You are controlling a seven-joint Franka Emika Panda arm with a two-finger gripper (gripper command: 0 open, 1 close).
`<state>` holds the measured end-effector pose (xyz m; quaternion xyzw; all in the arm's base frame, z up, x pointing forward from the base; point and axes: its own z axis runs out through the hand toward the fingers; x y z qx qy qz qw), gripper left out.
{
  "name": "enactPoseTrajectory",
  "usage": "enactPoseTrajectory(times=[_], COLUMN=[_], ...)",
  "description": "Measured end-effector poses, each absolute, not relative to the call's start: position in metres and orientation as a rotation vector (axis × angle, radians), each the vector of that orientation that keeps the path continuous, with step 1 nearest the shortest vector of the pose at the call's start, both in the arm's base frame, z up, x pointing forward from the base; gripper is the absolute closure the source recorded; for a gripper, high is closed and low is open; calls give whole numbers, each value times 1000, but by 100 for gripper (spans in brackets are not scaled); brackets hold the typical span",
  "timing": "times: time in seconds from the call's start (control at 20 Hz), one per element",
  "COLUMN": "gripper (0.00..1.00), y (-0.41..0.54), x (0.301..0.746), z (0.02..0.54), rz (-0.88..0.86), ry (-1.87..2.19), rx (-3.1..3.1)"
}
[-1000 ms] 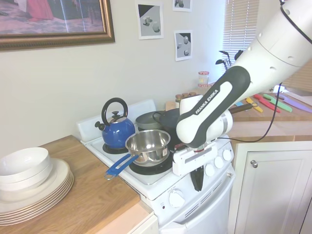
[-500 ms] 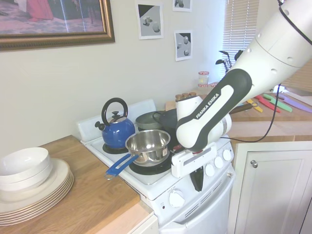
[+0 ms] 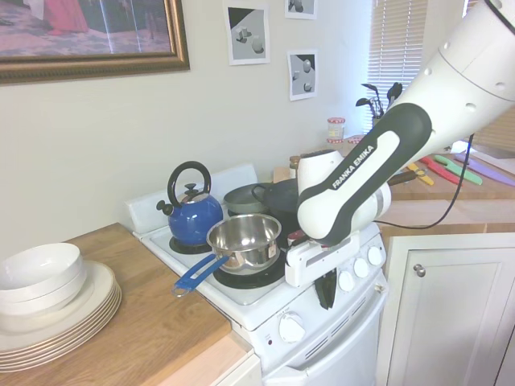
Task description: Turn on the stove on the bottom left
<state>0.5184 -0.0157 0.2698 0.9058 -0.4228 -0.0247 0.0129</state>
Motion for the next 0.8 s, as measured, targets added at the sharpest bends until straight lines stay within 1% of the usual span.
enactPoseTrajectory(times=[0.3, 0.6, 0.8], gripper=[100, 100, 100], y=[-10, -10, -19], x=[504, 475, 458], z=[280, 302, 303], rz=[-39, 10, 39], ry=[-1306, -1306, -1344], rx=[2844, 2866, 2858])
